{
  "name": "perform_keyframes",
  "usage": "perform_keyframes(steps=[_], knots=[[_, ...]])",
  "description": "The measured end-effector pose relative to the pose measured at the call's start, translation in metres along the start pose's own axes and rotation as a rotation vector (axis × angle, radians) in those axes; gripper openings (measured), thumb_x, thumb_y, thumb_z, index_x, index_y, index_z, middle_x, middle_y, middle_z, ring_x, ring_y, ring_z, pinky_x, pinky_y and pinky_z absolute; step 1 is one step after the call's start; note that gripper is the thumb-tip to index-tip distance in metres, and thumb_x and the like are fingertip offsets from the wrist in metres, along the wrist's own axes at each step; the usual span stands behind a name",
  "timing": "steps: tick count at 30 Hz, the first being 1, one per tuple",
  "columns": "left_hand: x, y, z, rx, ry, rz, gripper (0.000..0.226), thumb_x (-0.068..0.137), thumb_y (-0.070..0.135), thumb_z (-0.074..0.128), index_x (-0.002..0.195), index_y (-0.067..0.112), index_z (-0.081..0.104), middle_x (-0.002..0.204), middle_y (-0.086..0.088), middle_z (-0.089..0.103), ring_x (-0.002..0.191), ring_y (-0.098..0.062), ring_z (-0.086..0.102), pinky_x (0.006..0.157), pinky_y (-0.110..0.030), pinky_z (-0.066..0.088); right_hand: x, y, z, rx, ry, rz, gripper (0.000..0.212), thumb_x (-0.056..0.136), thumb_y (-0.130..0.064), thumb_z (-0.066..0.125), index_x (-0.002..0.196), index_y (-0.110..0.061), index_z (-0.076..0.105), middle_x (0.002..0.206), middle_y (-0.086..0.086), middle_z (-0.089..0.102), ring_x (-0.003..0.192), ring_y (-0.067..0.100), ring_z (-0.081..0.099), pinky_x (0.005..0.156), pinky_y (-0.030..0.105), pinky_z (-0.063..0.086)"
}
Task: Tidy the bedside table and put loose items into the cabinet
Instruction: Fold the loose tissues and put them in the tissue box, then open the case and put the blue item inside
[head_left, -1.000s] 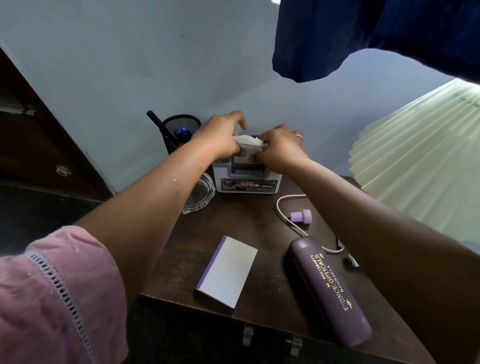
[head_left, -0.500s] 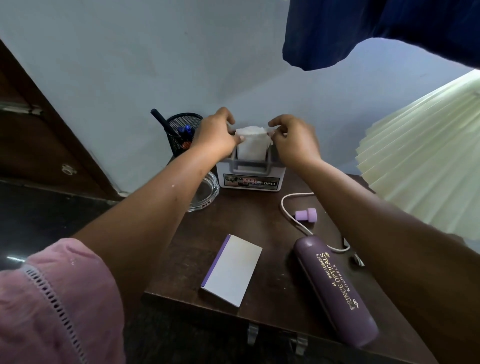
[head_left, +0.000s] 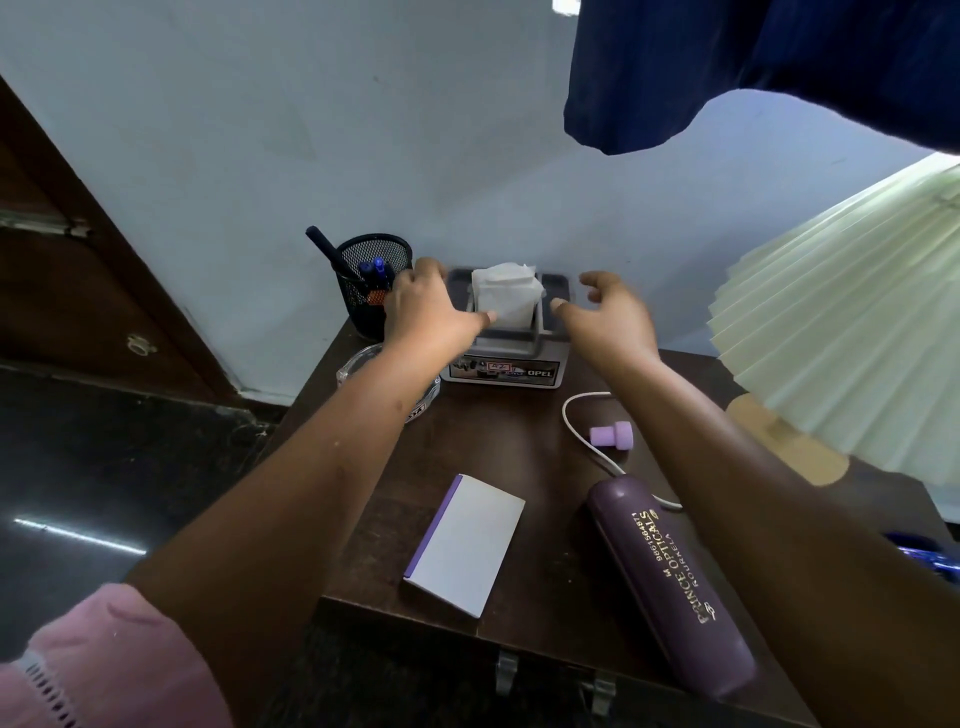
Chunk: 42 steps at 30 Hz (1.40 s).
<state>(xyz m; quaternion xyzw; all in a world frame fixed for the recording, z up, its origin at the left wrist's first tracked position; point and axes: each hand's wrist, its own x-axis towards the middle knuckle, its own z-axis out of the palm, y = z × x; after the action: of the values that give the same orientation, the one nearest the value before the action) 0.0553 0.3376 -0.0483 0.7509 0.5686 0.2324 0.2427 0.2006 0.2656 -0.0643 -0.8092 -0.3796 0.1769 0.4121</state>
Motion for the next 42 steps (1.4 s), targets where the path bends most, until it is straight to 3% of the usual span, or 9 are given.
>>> perform_keyframes(steps=[11, 16, 21, 24, 27, 31, 35, 38, 42], knots=[[-0.008, 0.009, 0.013, -0.069, -0.029, -0.073, 0.052, 0.082, 0.030, 0.070, 0.123, 0.008, 0.045, 0.126, -0.014, 0.055, 0.113, -0.031, 0.055, 0.090, -0.037, 0.046, -0.008, 0.020, 0.003, 0.044, -0.009, 0.106, 0.050, 0.095, -0.027, 0.048, 0.143, -0.015, 0.042, 0.140, 0.010, 0.052, 0.127, 0.029, 0.050, 0.107, 0.038, 0.039], [-0.014, 0.019, 0.014, -0.129, -0.055, -0.112, 0.056, 0.084, 0.028, 0.068, 0.127, 0.007, 0.038, 0.129, -0.014, 0.052, 0.115, -0.032, 0.054, 0.089, -0.036, 0.045, -0.008, 0.025, 0.000, 0.109, 0.046, 0.128, 0.060, 0.093, -0.027, 0.048, 0.149, -0.028, 0.026, 0.083, 0.013, 0.065, 0.091, 0.031, 0.065, 0.094, 0.042, 0.050], [-0.031, 0.027, 0.006, -0.213, -0.087, -0.100, 0.073, 0.086, 0.028, 0.066, 0.141, 0.011, 0.021, 0.141, -0.016, 0.045, 0.124, -0.033, 0.049, 0.101, -0.038, 0.041, -0.022, 0.021, -0.019, 0.081, 0.045, 0.129, 0.071, 0.095, -0.033, 0.051, 0.152, -0.030, 0.009, 0.129, 0.015, 0.058, 0.104, 0.029, 0.062, 0.096, 0.035, 0.048], [-0.057, 0.029, -0.002, -0.369, -0.050, -0.018, 0.085, 0.084, 0.023, 0.067, 0.147, 0.016, 0.010, 0.150, -0.014, 0.033, 0.132, -0.026, 0.040, 0.105, -0.027, 0.031, -0.038, 0.025, -0.028, 0.213, 0.063, 0.102, 0.075, 0.092, -0.029, 0.056, 0.151, -0.032, 0.009, 0.120, 0.019, 0.062, 0.091, 0.027, 0.065, 0.072, 0.036, 0.060], [-0.096, 0.030, -0.005, -0.524, -0.177, -0.072, 0.082, 0.084, 0.020, 0.068, 0.145, 0.019, 0.013, 0.145, -0.010, 0.037, 0.117, -0.015, 0.044, 0.098, -0.027, 0.036, -0.059, 0.023, -0.047, 0.290, -0.048, 0.141, 0.065, 0.092, -0.023, 0.056, 0.148, -0.027, 0.024, 0.115, 0.016, 0.058, 0.078, 0.020, 0.062, 0.042, 0.022, 0.051], [-0.143, 0.032, -0.014, -0.621, -0.343, -0.205, 0.084, 0.086, 0.024, 0.066, 0.146, 0.029, 0.007, 0.130, -0.004, 0.044, 0.108, -0.015, 0.046, 0.088, -0.033, 0.042, -0.109, 0.024, -0.060, 0.094, -0.231, 0.080, 0.045, 0.090, -0.019, 0.059, 0.133, -0.015, 0.050, 0.106, 0.005, 0.063, 0.080, 0.019, 0.064, 0.076, 0.035, 0.057], [-0.189, 0.029, -0.027, -0.656, -0.306, -0.315, 0.082, 0.085, 0.027, 0.066, 0.145, 0.030, 0.010, 0.123, -0.003, 0.053, 0.105, -0.018, 0.054, 0.101, -0.042, 0.045, -0.163, 0.039, -0.076, -0.222, -0.227, 0.018, 0.036, 0.087, -0.014, 0.055, 0.123, -0.013, 0.055, 0.101, -0.003, 0.061, 0.091, 0.018, 0.056, 0.074, 0.025, 0.046], [-0.225, 0.031, -0.030, -0.693, -0.354, -0.347, 0.078, 0.087, 0.022, 0.064, 0.145, 0.026, 0.013, 0.096, 0.006, 0.052, 0.084, -0.011, 0.054, 0.087, -0.034, 0.047, -0.184, 0.055, -0.083, -0.589, -0.315, 0.083, 0.061, 0.082, -0.040, 0.066, 0.132, -0.013, 0.046, 0.127, 0.011, 0.056, 0.114, 0.029, 0.054, 0.092, 0.038, 0.046], [-0.256, 0.032, -0.025, -0.713, -0.460, -0.397, 0.074, 0.088, 0.024, 0.062, 0.144, 0.030, 0.014, 0.108, 0.001, 0.050, 0.087, -0.010, 0.052, 0.086, -0.032, 0.045, -0.201, 0.064, -0.073, -0.604, -0.356, 0.184, 0.088, 0.075, -0.049, 0.072, 0.145, -0.015, 0.029, 0.144, 0.011, 0.040, 0.130, 0.031, 0.042, 0.101, 0.043, 0.041]])
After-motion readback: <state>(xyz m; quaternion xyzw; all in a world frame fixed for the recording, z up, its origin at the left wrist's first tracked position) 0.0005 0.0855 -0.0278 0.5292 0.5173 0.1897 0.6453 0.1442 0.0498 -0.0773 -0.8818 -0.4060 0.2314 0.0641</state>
